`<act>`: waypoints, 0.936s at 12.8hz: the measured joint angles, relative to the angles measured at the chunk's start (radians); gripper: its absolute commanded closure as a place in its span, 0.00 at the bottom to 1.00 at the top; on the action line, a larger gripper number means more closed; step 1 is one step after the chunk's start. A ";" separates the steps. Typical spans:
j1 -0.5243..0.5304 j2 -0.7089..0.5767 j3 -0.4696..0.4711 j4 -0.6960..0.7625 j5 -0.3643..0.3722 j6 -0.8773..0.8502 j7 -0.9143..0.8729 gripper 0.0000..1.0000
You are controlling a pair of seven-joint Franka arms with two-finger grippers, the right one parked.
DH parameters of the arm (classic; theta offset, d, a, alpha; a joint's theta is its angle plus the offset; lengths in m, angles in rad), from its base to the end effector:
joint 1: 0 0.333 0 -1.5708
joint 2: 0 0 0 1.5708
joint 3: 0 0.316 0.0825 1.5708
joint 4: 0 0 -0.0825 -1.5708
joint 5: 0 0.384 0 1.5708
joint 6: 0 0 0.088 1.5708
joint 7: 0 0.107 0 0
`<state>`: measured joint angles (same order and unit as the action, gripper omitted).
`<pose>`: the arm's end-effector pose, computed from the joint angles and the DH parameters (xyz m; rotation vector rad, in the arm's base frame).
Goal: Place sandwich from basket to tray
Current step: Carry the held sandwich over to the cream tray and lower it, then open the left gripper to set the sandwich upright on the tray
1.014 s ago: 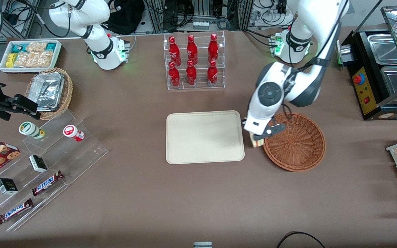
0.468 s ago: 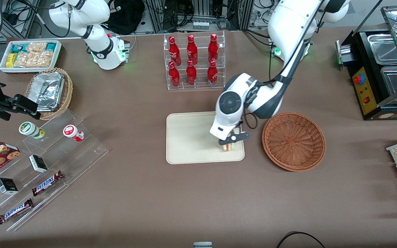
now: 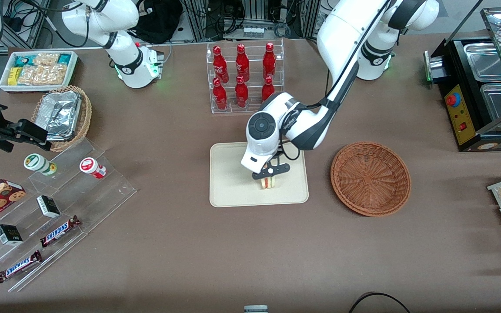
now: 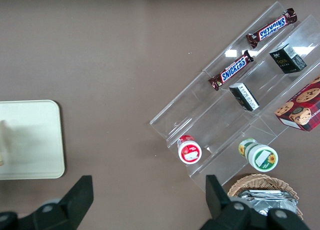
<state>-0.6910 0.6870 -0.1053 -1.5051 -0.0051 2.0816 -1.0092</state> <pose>0.4977 -0.4927 0.2546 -3.0750 -0.3642 0.1907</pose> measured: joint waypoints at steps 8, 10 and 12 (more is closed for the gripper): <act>0.000 0.071 -0.024 0.075 0.000 0.001 -0.035 0.54; 0.000 0.073 -0.023 0.077 0.000 0.001 -0.039 0.00; 0.001 0.073 -0.022 0.081 0.000 0.001 -0.044 0.00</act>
<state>-0.6904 0.7599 -0.1277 -1.4240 -0.0054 2.0831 -1.0527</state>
